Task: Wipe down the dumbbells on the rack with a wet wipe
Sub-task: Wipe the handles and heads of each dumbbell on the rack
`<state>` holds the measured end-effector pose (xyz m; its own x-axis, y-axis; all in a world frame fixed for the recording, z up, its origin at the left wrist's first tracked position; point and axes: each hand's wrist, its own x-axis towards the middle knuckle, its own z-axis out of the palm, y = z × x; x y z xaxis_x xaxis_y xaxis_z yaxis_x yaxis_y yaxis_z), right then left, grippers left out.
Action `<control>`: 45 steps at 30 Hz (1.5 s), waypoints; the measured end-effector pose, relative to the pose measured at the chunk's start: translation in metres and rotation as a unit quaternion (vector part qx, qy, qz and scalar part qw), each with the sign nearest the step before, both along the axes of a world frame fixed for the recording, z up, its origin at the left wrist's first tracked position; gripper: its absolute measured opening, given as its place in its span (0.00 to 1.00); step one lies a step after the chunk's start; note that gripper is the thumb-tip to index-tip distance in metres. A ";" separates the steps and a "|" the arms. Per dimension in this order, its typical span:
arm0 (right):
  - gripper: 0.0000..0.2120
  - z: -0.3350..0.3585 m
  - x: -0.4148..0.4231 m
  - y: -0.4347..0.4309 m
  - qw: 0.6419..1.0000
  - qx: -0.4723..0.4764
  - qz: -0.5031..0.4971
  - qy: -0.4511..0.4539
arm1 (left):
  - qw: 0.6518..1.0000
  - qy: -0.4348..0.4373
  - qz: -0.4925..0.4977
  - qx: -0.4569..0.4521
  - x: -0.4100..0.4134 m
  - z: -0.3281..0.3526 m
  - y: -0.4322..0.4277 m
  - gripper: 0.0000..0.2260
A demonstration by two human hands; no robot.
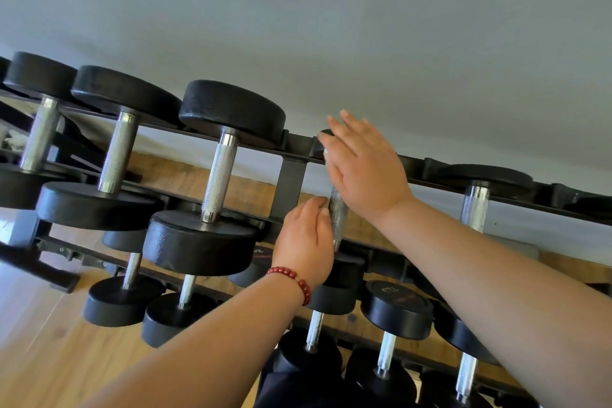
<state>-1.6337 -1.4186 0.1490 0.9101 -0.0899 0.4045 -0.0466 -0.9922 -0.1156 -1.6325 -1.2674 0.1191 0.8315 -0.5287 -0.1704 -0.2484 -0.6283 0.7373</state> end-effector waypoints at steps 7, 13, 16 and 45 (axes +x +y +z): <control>0.17 -0.018 -0.015 -0.032 0.994 -0.060 0.083 -0.041 | 1.000 0.007 0.002 -0.005 0.001 0.001 0.000 0.17; 0.17 -0.002 0.007 -0.014 0.999 -0.008 0.033 -0.037 | 1.000 0.011 -0.004 -0.001 0.003 -0.001 0.000 0.17; 0.17 0.002 0.028 -0.012 0.998 -0.039 0.052 -0.014 | 1.000 0.014 -0.005 0.000 0.004 0.000 0.001 0.18; 0.17 0.004 0.028 -0.024 0.995 0.020 0.098 0.007 | 0.999 0.029 -0.019 0.013 0.004 0.005 -0.001 0.19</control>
